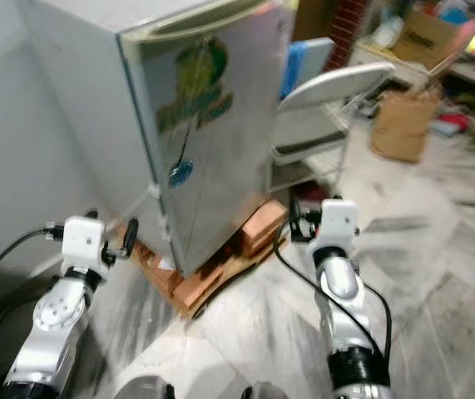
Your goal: Restocking fridge
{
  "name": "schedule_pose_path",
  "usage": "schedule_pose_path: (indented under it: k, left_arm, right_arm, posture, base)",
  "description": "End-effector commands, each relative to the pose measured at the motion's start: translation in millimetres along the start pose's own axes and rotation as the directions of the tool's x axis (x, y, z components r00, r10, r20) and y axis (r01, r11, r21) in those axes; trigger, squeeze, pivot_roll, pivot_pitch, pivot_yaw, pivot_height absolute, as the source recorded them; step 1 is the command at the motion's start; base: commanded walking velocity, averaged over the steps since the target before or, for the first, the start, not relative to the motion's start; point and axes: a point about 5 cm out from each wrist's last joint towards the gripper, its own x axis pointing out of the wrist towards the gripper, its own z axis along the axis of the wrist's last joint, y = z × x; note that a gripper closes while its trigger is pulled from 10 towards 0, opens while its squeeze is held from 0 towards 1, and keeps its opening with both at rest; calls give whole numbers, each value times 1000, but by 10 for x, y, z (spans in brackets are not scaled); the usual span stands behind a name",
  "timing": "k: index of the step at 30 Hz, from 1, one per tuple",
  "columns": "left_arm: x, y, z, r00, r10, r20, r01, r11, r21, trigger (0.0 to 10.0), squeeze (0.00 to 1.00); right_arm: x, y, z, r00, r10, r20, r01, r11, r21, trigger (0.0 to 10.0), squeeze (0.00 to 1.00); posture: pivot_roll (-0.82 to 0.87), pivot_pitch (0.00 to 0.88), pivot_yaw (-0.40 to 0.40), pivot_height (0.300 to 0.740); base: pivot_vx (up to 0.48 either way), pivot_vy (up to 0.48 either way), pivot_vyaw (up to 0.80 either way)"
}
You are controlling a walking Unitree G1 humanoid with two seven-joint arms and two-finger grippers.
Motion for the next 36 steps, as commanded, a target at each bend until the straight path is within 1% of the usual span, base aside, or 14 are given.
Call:
schedule_pose_path:
  k: [1, 4, 9, 11, 15, 17, 20, 23, 24, 28, 36]
  left_arm:
    - [-10, 82, -4, 1000, 32, 1, -32, 999, 28, 10000, 0]
    - [-20, 95, -8, 999, 37, 5, -37, 999, 27, 10000, 0]
    - [-27, 72, 5, 999, 39, 15, -39, 999, 8, 10000, 0]
    - [-30, 64, 3, 999, 40, 14, -40, 999, 10, 10000, 0]
    - [-30, 68, 5, 999, 49, 17, -49, 999, 18, 10000, 0]
    - [-32, 81, 32, 997, 63, 49, -64, 998, 24, 10000, 0]
    - [-35, 86, 39, 997, 61, 55, -63, 997, 34, 10000, 0]
    - [-47, 70, 21, 999, 20, 30, -20, 1000, -9, 10000, 0]
    - [-56, 55, 29, 999, 5, 37, -3, 999, -45, 10000, 0]
    - [-59, 51, 37, 999, 0, 43, 1, 999, -35, 10000, 0]
    - [-57, 29, 44, 998, -14, 53, 16, 999, -48, 10000, 0]
  right_arm:
    - [18, 76, 31, 1000, 23, 10, -23, 1000, 4, 10000, 0]
    - [7, 75, 29, 1000, 29, 10, -29, 1000, -2, 10000, 0]
    - [0, 75, 18, 999, 34, 7, -34, 999, -6, 10000, 0]
    - [6, 81, 22, 999, 34, 8, -34, 999, -5, 10000, 0]
    - [9, 90, 29, 999, 36, 8, -36, 999, -5, 10000, 0]
    - [-5, 89, 8, 999, 35, -2, -35, 999, -15, 10000, 0]
    - [-16, 86, -7, 999, 34, -11, -34, 999, -20, 10000, 0]
    - [-24, 84, -16, 999, 35, -14, -35, 999, -18, 10000, 0]
    - [-26, 83, -12, 999, 35, -12, -35, 999, -17, 10000, 0]
    - [-29, 83, -9, 999, 36, -11, -36, 999, -18, 10000, 0]
    - [-39, 88, -17, 999, 40, -16, -40, 999, -20, 10000, 0]
  posture:
    - [99, 60, -49, 740]
    - [100, 61, -53, 740]
    - [101, 60, -55, 740]
    - [103, 63, -57, 740]
    - [105, 67, -60, 740]
    - [104, 70, -62, 740]
    - [103, 71, -63, 740]
    - [100, 72, -63, 740]
    - [99, 73, -63, 740]
    - [98, 73, -64, 740]
    - [96, 77, -66, 740]
  base:
    - [0, 480, -800]
    - [0, 480, -800]
    - [0, 389, -720]
    - [0, 0, -497]
    - [0, 0, 0]
    - [0, 0, 0]
    - [0, 0, -140]
    - [0, 0, -800]
    - [0, 0, -800]
    - [0, 0, -800]
    - [301, 0, -613]
